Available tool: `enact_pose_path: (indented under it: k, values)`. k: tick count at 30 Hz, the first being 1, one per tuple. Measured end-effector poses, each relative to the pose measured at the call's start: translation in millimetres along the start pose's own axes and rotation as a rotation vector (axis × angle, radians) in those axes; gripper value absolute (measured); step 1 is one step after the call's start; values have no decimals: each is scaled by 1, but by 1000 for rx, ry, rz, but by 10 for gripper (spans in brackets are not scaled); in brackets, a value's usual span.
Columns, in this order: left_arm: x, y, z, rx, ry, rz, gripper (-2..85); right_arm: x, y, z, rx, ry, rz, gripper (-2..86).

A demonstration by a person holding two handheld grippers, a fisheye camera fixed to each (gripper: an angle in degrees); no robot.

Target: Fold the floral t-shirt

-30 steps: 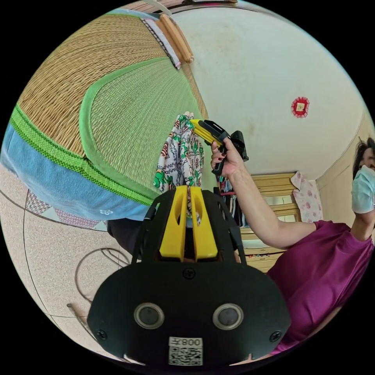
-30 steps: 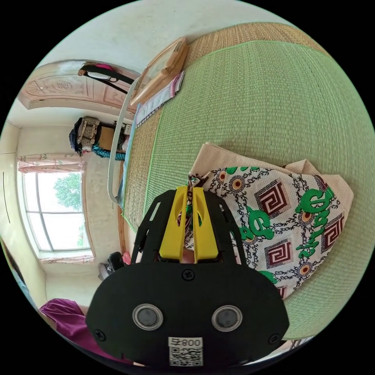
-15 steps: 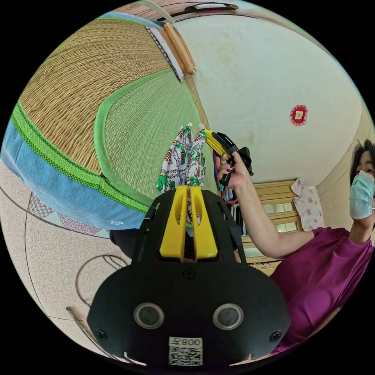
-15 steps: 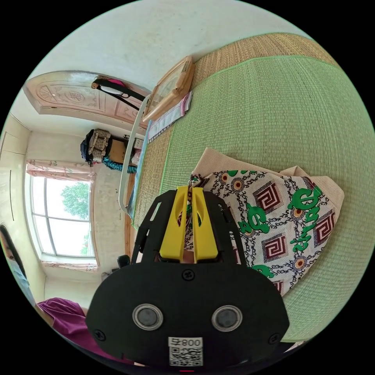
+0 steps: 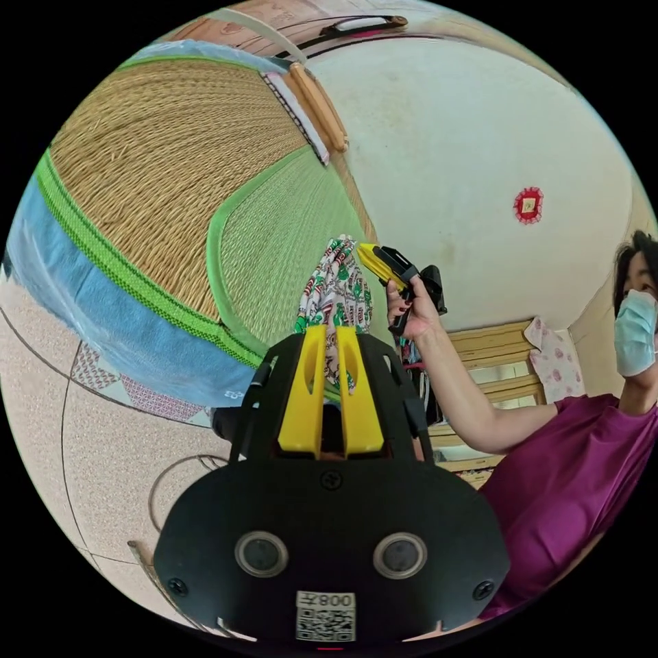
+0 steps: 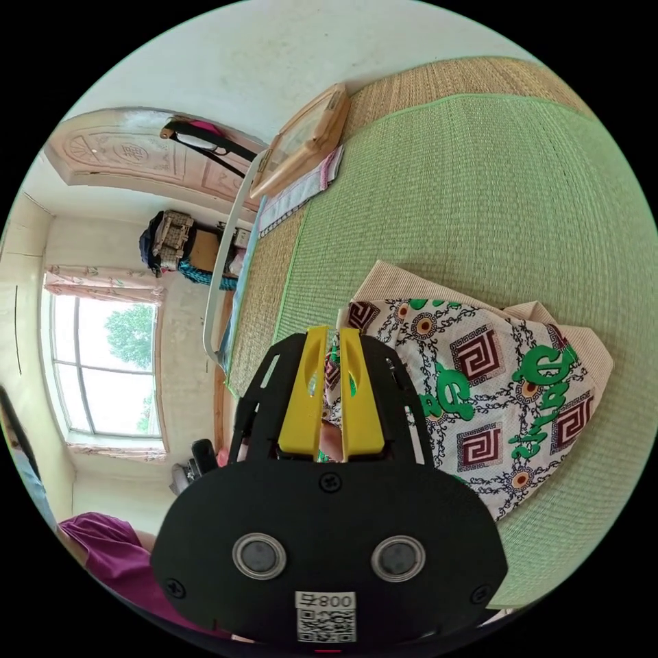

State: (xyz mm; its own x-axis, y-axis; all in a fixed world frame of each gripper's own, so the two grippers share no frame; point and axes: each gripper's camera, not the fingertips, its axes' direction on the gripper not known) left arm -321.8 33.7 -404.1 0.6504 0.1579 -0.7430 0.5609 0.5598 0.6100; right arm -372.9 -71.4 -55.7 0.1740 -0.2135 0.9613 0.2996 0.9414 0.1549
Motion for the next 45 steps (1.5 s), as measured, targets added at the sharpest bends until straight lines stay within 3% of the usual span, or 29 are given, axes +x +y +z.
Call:
enact_pose_path:
  k: [10, 16, 22, 30, 45]
  values:
    - [14, -15, 29, -103, -127, 61, 29, 0, -15, 41, -174, 78, 44, 24]
    - [28, -15, 21, -96, -141, 104, 40, -37, -10, 17, -116, 44, -43, 26]
    - [34, -15, 36, -126, -148, 116, 49, -85, 31, 18, -200, 23, -159, 36]
    - [37, -13, 50, -174, -188, 117, 20, -147, 163, 25, -395, 280, -352, 70]
    - [53, 5, 56, -161, -177, 126, 2, -202, 272, 11, -351, 693, -463, 82]
